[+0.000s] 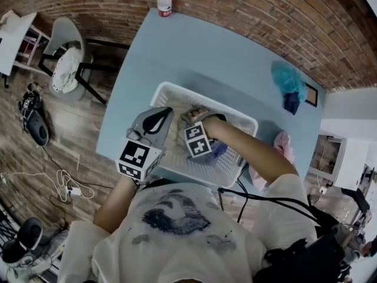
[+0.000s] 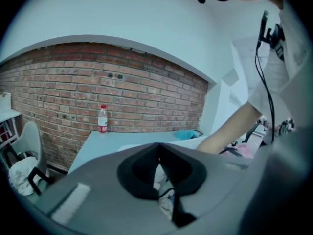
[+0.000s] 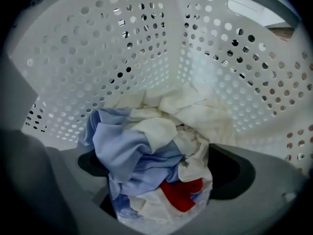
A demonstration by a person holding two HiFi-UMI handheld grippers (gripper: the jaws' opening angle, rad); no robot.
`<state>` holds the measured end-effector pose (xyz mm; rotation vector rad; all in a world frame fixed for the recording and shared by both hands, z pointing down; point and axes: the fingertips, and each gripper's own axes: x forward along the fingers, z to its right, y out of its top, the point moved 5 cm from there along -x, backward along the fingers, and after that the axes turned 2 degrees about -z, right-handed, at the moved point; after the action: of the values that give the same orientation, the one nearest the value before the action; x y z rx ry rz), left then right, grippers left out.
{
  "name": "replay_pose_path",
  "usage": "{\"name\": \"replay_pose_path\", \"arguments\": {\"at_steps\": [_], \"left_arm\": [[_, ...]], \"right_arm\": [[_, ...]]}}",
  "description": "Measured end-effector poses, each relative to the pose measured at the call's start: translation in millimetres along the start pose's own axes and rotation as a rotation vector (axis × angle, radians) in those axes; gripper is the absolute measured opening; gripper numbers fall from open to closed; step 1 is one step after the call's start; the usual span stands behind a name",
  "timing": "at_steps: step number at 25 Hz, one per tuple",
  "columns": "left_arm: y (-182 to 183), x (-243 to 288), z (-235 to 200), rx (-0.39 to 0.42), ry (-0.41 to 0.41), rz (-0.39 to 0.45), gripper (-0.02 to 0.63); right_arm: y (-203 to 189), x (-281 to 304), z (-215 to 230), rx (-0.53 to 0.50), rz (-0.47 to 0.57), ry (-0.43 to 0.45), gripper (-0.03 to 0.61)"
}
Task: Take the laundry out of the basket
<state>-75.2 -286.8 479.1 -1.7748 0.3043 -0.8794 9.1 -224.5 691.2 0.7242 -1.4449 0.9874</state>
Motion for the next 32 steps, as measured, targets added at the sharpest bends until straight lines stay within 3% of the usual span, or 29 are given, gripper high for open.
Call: {"name": "replay_pose_path", "arguments": {"at_steps": [16,26,32], "left_arm": [[-10.8,-10.2,-5.8,-0.018,0.035,-0.001,-0.009],[-12.2,-19.6,-5.9,-0.04,0.038,0.021,-0.009],[-10.5,-21.9,-5.1,-0.042,0.037,0.04,-0.009]], "right_arm": [[1.3,29.6,-1.7,0.007,0.003,0.094,0.577],[6.0,20.3,-27.2,-0.043,-0.014,0.194,0.287],[4.6,7.9,-37.4,-0.07,-0.008,0.196,0.195]]}}
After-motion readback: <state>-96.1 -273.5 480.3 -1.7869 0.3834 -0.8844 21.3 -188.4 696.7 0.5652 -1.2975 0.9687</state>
